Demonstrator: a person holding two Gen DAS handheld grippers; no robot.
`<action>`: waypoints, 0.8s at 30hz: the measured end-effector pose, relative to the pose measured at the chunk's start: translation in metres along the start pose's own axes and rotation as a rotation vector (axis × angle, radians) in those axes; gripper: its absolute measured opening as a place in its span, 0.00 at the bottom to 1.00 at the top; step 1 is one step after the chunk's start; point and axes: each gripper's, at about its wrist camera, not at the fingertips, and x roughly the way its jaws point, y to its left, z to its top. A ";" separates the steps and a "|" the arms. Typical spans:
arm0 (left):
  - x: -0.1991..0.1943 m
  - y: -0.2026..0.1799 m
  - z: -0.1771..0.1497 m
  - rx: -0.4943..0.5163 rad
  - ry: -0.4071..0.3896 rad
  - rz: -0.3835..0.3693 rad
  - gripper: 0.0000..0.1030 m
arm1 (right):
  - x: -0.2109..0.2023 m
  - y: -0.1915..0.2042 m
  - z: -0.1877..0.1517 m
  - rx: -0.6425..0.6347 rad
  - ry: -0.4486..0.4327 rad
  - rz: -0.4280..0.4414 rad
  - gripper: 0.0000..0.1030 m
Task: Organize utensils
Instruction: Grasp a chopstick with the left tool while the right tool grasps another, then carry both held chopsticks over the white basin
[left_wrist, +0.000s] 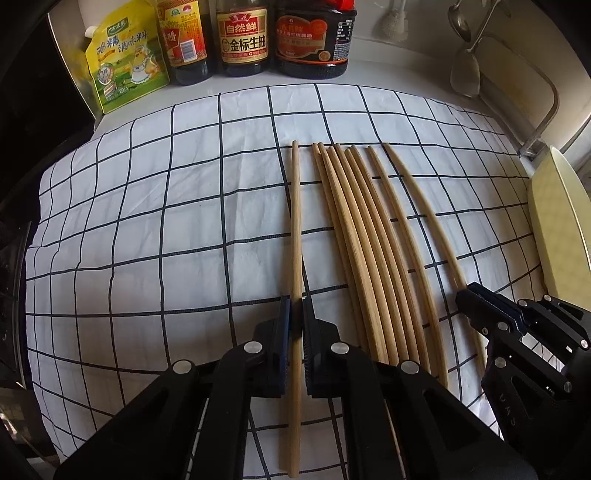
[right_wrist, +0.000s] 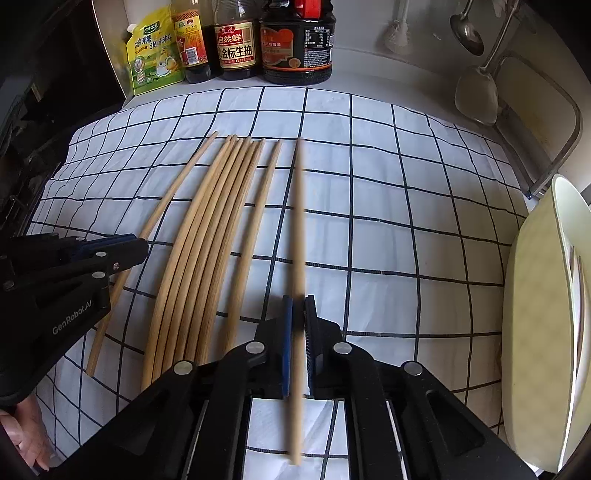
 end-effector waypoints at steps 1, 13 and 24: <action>-0.001 0.001 -0.001 -0.003 0.005 -0.005 0.07 | -0.001 -0.002 -0.001 0.015 0.002 0.011 0.06; -0.052 -0.004 -0.007 0.043 -0.046 -0.043 0.07 | -0.059 -0.019 -0.006 0.127 -0.065 0.098 0.06; -0.100 -0.088 0.023 0.211 -0.152 -0.157 0.07 | -0.136 -0.094 -0.027 0.268 -0.209 0.023 0.06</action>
